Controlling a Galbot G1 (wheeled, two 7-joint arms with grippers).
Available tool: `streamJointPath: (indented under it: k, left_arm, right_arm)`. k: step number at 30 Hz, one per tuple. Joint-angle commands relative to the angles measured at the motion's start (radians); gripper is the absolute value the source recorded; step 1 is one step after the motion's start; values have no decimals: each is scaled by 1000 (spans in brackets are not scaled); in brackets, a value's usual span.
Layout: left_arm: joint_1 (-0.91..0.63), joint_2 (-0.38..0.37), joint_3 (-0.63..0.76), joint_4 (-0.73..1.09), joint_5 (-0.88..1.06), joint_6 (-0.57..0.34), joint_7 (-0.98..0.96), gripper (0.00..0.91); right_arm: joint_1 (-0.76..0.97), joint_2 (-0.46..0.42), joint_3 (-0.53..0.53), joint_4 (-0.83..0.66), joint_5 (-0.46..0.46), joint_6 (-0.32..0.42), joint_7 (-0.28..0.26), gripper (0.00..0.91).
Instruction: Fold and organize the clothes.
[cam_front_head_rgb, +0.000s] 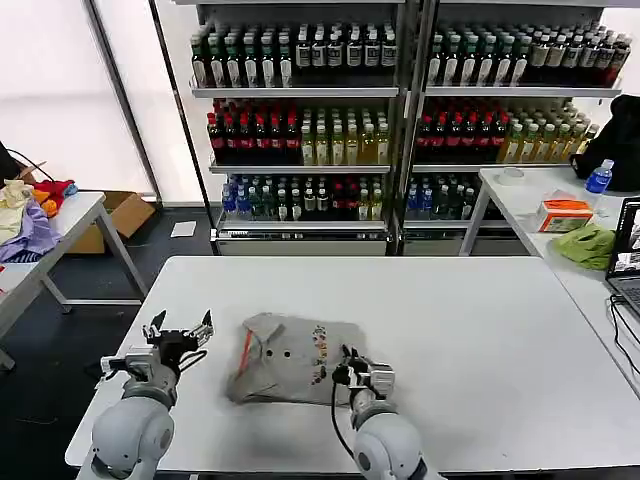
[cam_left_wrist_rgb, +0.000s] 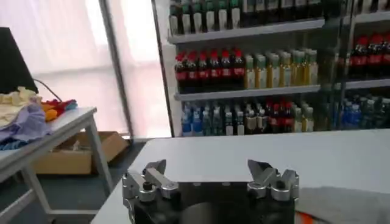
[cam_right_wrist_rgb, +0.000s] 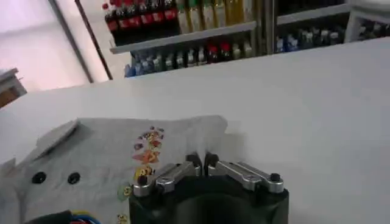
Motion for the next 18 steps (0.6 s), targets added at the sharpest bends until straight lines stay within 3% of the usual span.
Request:
streamJointPath:
  k: [1, 11, 12, 14, 17, 18]
  left_arm:
    - [3, -22, 8, -1, 6, 0, -2, 907]
    - [6, -33, 17, -4, 7, 3, -4, 907]
    - [7, -34, 18, -5, 7, 3, -4, 907]
    - [9, -38, 20, -7, 8, 5, -5, 907]
    - [11, -42, 25, -10, 11, 6, -4, 907]
    - [11, -43, 26, -11, 12, 7, -4, 907]
  right_arm:
    - [7, -177, 129, 14, 8, -10, -40, 0]
    - [6, -231, 233, -54, -19, -7, -113, 0]
    - [10, -231, 239, -63, -34, -4, -128, 60]
    - [23, -225, 247, -84, -59, 7, -145, 312]
    - [50, -208, 253, -119, -121, 31, -164, 887]
    - [59, -205, 253, -128, -138, 40, -169, 907]
